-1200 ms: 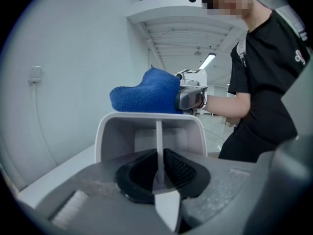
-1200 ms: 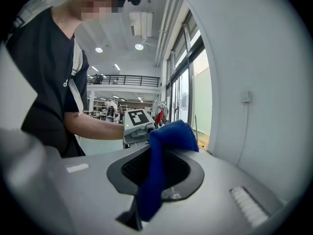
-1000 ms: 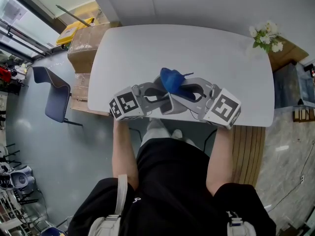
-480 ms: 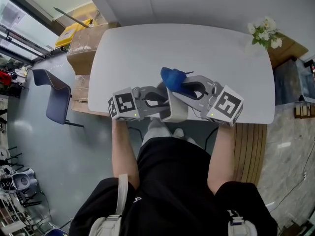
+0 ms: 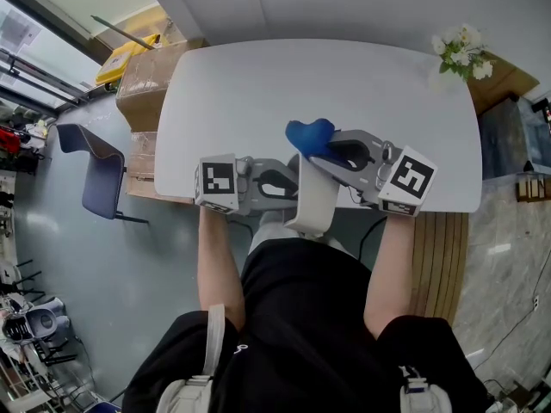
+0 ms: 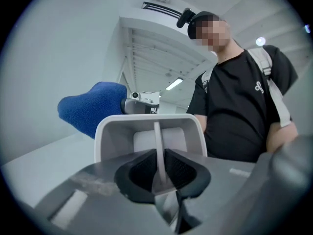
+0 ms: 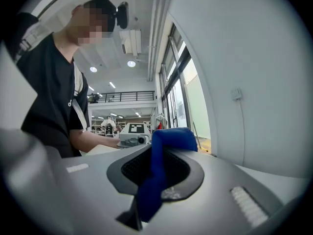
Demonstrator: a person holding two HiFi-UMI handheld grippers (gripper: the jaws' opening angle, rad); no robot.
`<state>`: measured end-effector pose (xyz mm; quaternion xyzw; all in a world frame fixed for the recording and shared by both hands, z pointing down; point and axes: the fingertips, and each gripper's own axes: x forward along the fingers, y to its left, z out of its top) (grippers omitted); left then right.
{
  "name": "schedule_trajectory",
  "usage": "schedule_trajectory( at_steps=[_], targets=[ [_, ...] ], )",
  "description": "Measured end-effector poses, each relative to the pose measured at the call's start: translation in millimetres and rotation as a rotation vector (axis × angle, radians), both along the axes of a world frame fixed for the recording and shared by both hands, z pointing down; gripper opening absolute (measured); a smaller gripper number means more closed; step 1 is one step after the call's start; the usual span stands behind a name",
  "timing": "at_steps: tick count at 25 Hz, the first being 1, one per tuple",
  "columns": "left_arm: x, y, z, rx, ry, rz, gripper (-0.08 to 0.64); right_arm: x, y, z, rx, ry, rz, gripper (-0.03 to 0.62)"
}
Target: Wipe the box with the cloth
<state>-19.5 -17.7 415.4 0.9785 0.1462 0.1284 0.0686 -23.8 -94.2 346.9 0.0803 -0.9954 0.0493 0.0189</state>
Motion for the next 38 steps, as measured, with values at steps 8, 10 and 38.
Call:
schedule_trajectory(
  at_steps=[8, 10, 38],
  targets=[
    [6, 13, -16, -0.047, 0.086, 0.080, 0.052, 18, 3, -8, -0.066, -0.147, -0.026, 0.057],
    [6, 13, -26, -0.061, 0.121, 0.074, 0.052, 22, 2, -10, -0.083, -0.184, -0.023, 0.057],
    [-25, -17, -115, -0.002, 0.640, -0.140, 0.048, 6, 21, 1, -0.117, -0.219, -0.102, 0.055]
  ],
)
